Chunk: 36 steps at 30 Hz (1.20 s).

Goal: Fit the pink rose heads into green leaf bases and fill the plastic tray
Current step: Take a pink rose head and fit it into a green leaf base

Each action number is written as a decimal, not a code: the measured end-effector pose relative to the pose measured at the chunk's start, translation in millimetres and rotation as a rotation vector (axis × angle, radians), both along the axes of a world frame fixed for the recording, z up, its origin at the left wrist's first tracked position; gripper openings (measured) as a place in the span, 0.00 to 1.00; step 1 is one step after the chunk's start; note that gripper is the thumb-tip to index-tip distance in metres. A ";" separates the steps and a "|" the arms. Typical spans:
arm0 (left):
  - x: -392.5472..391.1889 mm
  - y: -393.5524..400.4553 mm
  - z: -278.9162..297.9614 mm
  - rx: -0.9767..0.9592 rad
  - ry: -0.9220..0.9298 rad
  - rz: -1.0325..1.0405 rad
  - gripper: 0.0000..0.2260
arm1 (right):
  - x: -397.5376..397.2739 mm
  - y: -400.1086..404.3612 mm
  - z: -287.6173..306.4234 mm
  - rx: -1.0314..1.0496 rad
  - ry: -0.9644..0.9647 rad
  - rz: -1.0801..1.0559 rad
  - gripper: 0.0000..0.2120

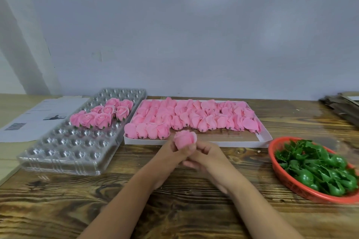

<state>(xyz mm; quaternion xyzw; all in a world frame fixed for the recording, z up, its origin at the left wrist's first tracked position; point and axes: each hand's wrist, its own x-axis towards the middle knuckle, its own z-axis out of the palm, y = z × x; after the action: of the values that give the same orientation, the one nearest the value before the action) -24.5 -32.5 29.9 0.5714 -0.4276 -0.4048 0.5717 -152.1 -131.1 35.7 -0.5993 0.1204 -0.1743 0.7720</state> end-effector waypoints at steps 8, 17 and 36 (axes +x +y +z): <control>4.0 2.2 2.3 0.077 -0.053 -0.105 0.27 | -5.7 -6.8 -4.7 0.202 0.055 0.220 0.14; -22.9 -15.5 7.9 -0.033 0.182 0.193 0.27 | -4.0 5.9 -12.9 0.029 -0.065 -0.164 0.15; -23.2 -7.6 6.2 -0.028 0.169 0.065 0.19 | -5.5 -2.1 -12.9 0.487 0.086 0.161 0.05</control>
<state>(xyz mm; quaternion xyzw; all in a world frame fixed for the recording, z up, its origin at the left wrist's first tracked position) -47.7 -40.0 36.1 0.5408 -0.3647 -0.4266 0.6266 -157.6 -133.2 22.8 -0.4103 0.1433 -0.0528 0.8991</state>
